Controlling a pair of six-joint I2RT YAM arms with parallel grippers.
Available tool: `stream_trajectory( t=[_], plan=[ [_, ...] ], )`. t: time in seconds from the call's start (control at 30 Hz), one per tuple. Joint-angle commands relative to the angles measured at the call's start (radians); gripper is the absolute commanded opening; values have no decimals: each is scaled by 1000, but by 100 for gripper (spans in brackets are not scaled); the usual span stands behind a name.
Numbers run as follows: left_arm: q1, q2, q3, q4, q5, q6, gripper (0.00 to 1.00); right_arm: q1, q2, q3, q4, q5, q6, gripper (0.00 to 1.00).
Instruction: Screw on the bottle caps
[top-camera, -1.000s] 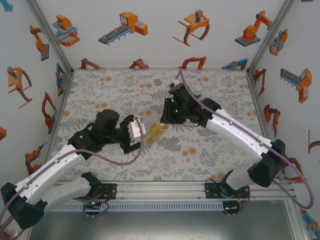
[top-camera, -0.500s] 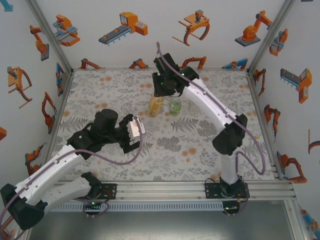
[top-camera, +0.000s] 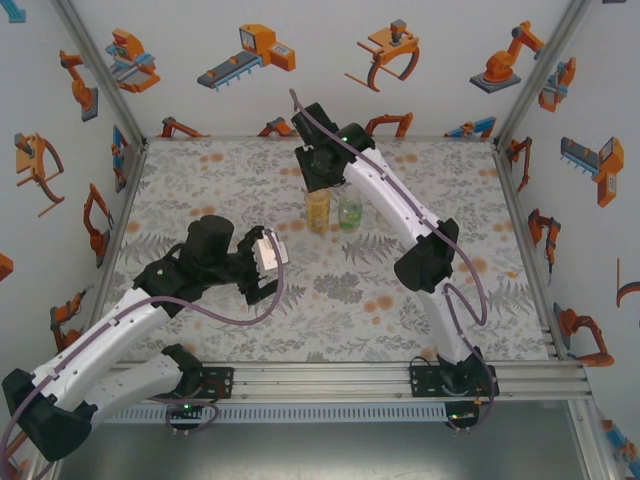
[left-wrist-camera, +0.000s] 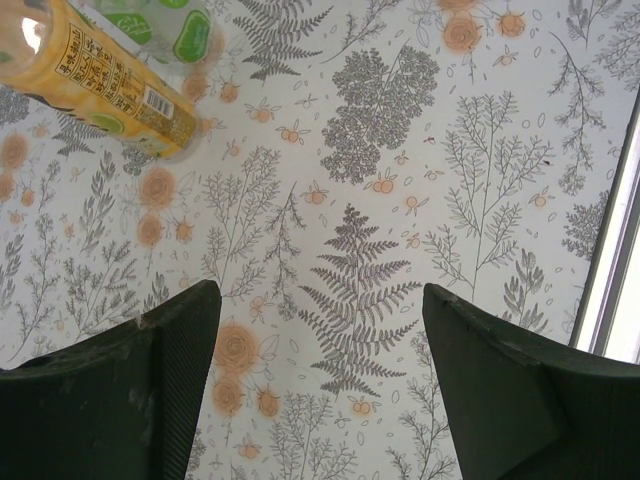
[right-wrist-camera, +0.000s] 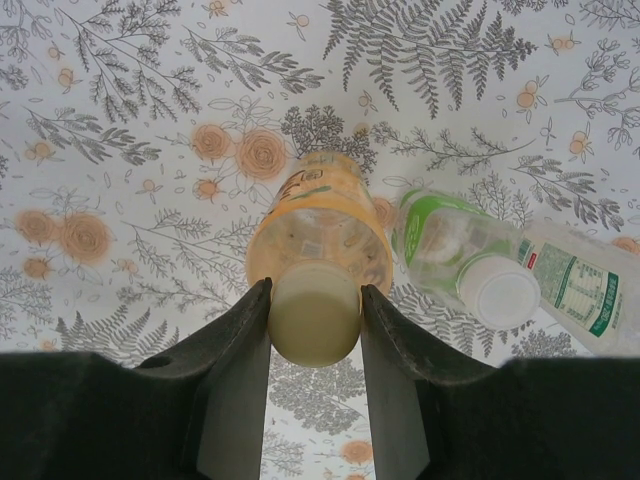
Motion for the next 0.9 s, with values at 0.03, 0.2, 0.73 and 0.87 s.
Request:
stream_trajectory(
  t=[0.03,0.2,0.73,0.87],
  plan=[
    [15,5,14,21,44,-19,75,-5,19,33,-29,9,-26,29],
    [22,2,15,23,53,-22,73,-5,20,38,-29,18,-26,41],
    [46,-28,-11,85,53,-69,82,-5,-156,33,-36,76,-52,52],
    [47,-38,-33,114,-2,-97,96,-9,-246,-54,-35,151,-72,61]
  ],
)
